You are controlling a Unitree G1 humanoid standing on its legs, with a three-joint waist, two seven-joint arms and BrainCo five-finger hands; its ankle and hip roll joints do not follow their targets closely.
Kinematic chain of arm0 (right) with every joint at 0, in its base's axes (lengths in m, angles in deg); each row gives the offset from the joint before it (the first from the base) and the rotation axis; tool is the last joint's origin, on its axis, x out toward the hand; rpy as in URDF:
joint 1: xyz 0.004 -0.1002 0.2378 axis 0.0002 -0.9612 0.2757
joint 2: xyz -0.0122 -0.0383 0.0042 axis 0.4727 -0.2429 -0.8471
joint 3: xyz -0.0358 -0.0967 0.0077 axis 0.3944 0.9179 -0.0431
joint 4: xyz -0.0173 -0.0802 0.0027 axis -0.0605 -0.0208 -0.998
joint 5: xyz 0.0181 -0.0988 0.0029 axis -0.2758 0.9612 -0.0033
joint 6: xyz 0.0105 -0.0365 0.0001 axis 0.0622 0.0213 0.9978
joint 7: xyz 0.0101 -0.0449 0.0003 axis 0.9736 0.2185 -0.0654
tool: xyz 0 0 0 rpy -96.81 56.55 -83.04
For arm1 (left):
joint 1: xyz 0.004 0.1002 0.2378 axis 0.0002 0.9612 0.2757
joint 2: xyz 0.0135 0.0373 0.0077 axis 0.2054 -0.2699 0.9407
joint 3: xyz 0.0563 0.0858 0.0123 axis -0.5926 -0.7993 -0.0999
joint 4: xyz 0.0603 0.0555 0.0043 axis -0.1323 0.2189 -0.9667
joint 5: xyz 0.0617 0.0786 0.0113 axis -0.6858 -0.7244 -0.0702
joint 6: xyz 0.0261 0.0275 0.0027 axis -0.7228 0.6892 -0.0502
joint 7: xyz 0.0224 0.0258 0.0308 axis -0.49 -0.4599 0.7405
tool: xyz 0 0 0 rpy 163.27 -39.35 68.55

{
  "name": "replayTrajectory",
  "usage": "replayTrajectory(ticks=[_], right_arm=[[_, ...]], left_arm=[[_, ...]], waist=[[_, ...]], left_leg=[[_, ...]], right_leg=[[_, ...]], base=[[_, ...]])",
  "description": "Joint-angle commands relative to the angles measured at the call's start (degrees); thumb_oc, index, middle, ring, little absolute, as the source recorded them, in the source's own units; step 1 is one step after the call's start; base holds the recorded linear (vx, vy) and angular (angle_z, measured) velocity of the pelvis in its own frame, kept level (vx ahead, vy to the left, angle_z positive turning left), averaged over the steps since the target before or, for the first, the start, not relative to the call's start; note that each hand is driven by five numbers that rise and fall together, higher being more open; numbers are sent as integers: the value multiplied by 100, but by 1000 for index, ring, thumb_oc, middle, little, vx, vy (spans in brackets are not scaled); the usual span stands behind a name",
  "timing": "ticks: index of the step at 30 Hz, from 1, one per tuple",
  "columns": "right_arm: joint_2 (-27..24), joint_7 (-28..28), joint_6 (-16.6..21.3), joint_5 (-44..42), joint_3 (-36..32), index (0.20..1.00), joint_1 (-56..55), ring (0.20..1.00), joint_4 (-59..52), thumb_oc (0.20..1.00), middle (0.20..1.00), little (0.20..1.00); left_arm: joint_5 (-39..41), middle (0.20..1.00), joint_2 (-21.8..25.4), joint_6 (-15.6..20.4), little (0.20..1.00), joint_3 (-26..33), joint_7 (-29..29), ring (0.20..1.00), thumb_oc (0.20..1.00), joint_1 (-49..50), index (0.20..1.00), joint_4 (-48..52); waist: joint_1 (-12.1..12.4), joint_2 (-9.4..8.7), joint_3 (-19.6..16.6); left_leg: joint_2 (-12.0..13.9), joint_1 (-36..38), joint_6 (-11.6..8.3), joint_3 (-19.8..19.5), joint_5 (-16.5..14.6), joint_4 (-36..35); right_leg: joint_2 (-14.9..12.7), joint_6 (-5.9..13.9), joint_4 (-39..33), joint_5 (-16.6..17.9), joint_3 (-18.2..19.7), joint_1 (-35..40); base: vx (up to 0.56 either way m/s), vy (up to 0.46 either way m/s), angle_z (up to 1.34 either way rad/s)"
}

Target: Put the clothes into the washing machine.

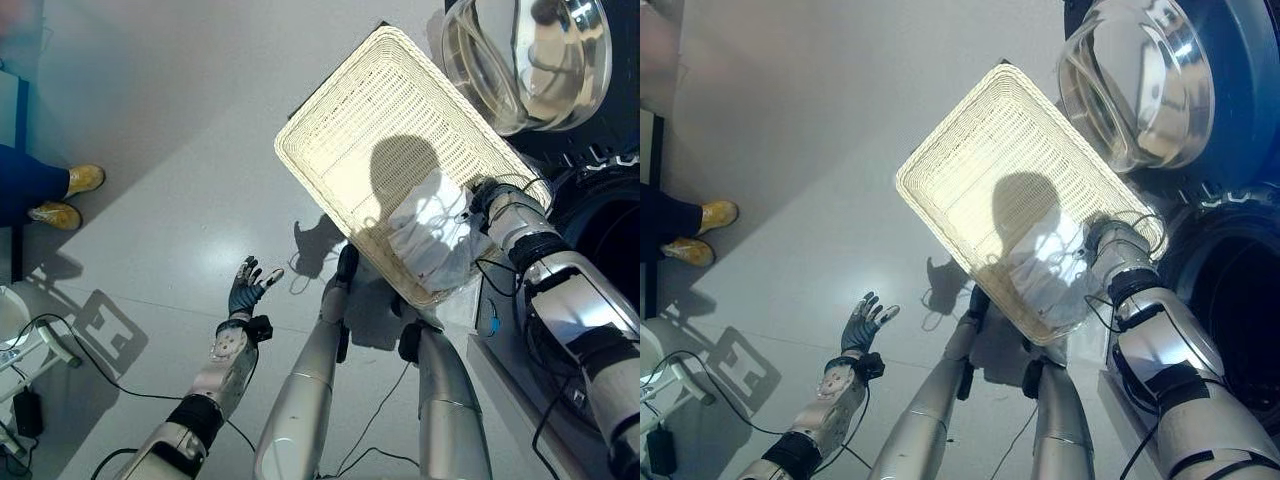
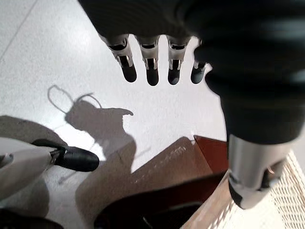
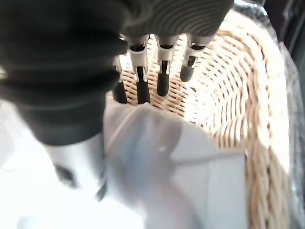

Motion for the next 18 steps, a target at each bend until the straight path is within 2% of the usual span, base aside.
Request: replayTrajectory(ticks=[1,7,8,9,11,15,18], right_arm=[[479,1096,387,-728,94,200,-968,200,354,200,200,200],[467,1134,780,-1723,86,200,-975,200,-103,200,200,200],[391,1203,760,-2149,86,200,-1049,200,-493,200,200,200],[388,1206,757,-2163,85,200,-1054,200,-509,200,200,200],[232,1440,560,-2676,60,200,-1267,200,-1350,200,200,200],[-62,1581,524,-2918,80,200,-1544,200,-2210,200,200,200],[-179,1538,566,-3026,69,200,-1616,200,-2467,200,200,200]], left_arm=[[-189,1000,-117,32,1000,-69,-107,1000,1000,-176,1000,24],[-252,1000,-28,-49,1000,11,-169,1000,1000,-169,1000,63],[-268,1000,51,-55,1000,78,-162,1000,1000,-106,1000,91],[-268,1000,54,-55,1000,81,-162,1000,1000,-102,1000,94],[-293,1000,167,-37,1000,226,-139,1000,1000,28,1000,130],[-312,1000,251,10,1000,385,-166,1000,1000,141,1000,120],[-319,1000,273,39,1000,439,-149,1000,1000,186,1000,92]], waist=[[77,515,-22],[25,388,-22],[-4,309,-22],[-4,306,-22],[-71,152,-22],[-182,-39,-22],[-219,-98,-22]], left_leg=[[-321,-276,84,418,-125,89],[-283,-247,91,431,-146,121],[-265,-235,91,432,-163,143],[-264,-233,91,433,-163,143],[-226,-197,89,441,-198,177],[-169,-135,81,478,-231,225],[-139,-78,75,495,-237,212]], right_leg=[[131,563,-548,406,111,-126],[193,545,-550,420,149,-98],[216,552,-556,435,155,-79],[217,552,-556,436,156,-78],[255,559,-567,457,168,-36],[311,557,-550,453,197,27],[332,557,-545,446,207,69]], base=[[13,-37,-2],[0,-39,-2],[-6,-64,-2],[-6,-74,-1],[-9,-66,-1],[-7,-30,-5],[-6,-14,-12]])
